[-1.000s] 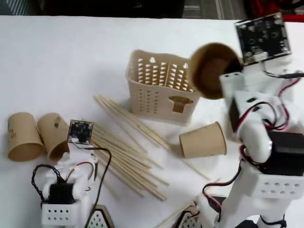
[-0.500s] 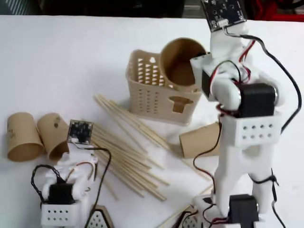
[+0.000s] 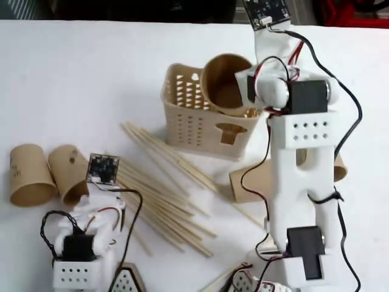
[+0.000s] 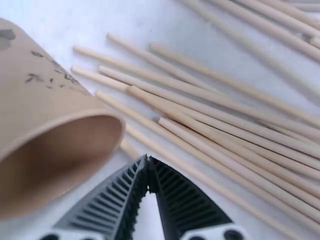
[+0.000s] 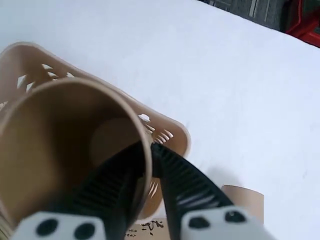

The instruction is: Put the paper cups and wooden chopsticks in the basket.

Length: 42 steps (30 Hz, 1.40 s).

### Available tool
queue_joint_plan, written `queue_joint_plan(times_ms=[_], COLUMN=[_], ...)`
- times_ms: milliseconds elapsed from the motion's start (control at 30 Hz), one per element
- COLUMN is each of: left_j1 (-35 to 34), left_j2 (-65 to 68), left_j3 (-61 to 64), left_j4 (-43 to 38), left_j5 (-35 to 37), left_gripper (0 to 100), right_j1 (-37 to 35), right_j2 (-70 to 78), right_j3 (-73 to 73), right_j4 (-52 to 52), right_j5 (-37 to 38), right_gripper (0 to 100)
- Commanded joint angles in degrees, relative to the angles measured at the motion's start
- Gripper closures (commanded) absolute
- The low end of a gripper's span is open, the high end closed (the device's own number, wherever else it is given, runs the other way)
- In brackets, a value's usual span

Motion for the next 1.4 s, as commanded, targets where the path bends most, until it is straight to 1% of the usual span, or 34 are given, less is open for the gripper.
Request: queue_joint_plan(times_ms=[0, 67, 133, 233, 300, 467, 600, 667, 767, 1000, 1200, 1367], left_j1=[-0.3, -0.3, -0.3, -0.3, -0.3, -0.3, -0.2, -0.2, -0.1, -0.1, -0.2, -0.2], left_j2=[-0.4, -0.4, -0.4, -0.4, -0.4, -0.4, -0.4, -0.4, -0.4, -0.4, -0.4, -0.4], left_j3=[-0.3, -0.3, -0.3, -0.3, -0.3, -0.3, -0.3, -0.3, -0.3, -0.3, -0.3, -0.3], left_j4=[0.3, 0.3, 0.3, 0.3, 0.3, 0.3, 0.3, 0.3, 0.3, 0.3, 0.3, 0.3], left_j5=[-0.5, -0.5, -0.5, -0.5, -0.5, -0.5, -0.5, -0.5, -0.5, -0.5, -0.5, -0.5], left_gripper=[97, 97, 97, 97, 97, 97, 97, 97, 97, 97, 97, 97], right_j1=[0.0, 0.2, 1.1, 1.5, 1.7, 1.7, 1.8, 2.9, 8.0, 19.5, 29.8, 37.1], right_j2=[0.7, 1.6, 1.9, 0.5, -1.2, -6.4, -9.8, -11.6, -15.3, -21.4, -22.9, -22.7], right_j3=[-1.3, -1.3, -1.5, -2.1, -2.7, -2.7, -2.6, -1.3, 2.1, 12.0, 22.1, 30.2], right_j4=[-0.8, -0.8, -0.4, 0.5, 1.6, 6.0, 11.7, 12.6, 12.5, 12.5, 12.2, 7.3], right_j5=[-0.5, -1.8, -4.0, -4.1, -3.1, 3.3, 10.5, 13.4, 17.2, 31.4, 48.3, 60.5], right_gripper=[97.3, 94.7, 87.5, 77.2, 76.2, 77.9, 77.9, 77.9, 77.6, 77.6, 77.6, 77.6])
